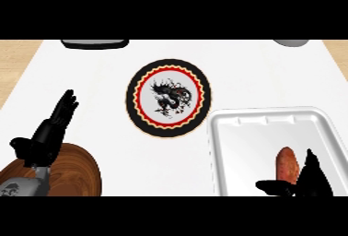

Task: Pick the sweet potato from the tray and place it in the plate

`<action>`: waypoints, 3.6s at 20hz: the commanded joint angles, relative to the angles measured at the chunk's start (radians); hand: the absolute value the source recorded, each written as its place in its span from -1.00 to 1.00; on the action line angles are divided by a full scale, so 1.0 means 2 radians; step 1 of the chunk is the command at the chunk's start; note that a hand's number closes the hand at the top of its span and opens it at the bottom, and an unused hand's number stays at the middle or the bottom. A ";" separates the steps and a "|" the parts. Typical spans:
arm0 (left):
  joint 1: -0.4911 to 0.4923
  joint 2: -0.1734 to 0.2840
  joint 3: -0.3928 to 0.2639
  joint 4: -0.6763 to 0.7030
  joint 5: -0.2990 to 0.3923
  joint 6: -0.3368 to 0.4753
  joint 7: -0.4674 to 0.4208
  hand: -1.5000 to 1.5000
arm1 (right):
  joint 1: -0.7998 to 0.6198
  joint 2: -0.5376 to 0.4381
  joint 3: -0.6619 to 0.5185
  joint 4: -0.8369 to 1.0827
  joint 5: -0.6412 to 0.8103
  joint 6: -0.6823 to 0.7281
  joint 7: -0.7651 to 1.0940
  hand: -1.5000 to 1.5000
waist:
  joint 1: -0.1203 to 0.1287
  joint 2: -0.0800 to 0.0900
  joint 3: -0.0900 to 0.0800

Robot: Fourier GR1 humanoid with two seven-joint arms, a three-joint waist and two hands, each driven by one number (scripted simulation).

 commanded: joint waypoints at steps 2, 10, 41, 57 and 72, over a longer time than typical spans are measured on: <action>0.015 -0.021 -0.002 0.016 -0.002 -0.007 0.002 0.00 | 0.003 0.025 -0.014 0.042 -0.005 -0.006 0.005 -1.00 | -0.002 0.003 -0.005; 0.005 -0.020 0.008 -0.001 -0.008 -0.016 0.036 0.00 | -0.033 0.012 -0.040 0.048 -0.039 0.044 -0.045 1.00 | -0.001 0.003 -0.005; -0.025 -0.027 0.030 0.034 -0.023 -0.020 0.034 0.00 | 0.033 0.138 0.297 -0.248 0.548 0.128 -0.037 1.00 | -0.007 0.003 -0.005; -0.004 -0.019 0.034 0.034 -0.010 -0.054 0.010 0.00 | -0.280 0.139 0.203 -0.098 0.325 0.181 0.043 1.00 | 0.014 0.006 -0.005; -0.022 -0.051 0.013 0.051 -0.037 -0.037 -0.001 0.00 | -0.491 0.140 0.123 0.282 0.168 -0.044 -0.009 1.00 | 0.026 0.013 -0.005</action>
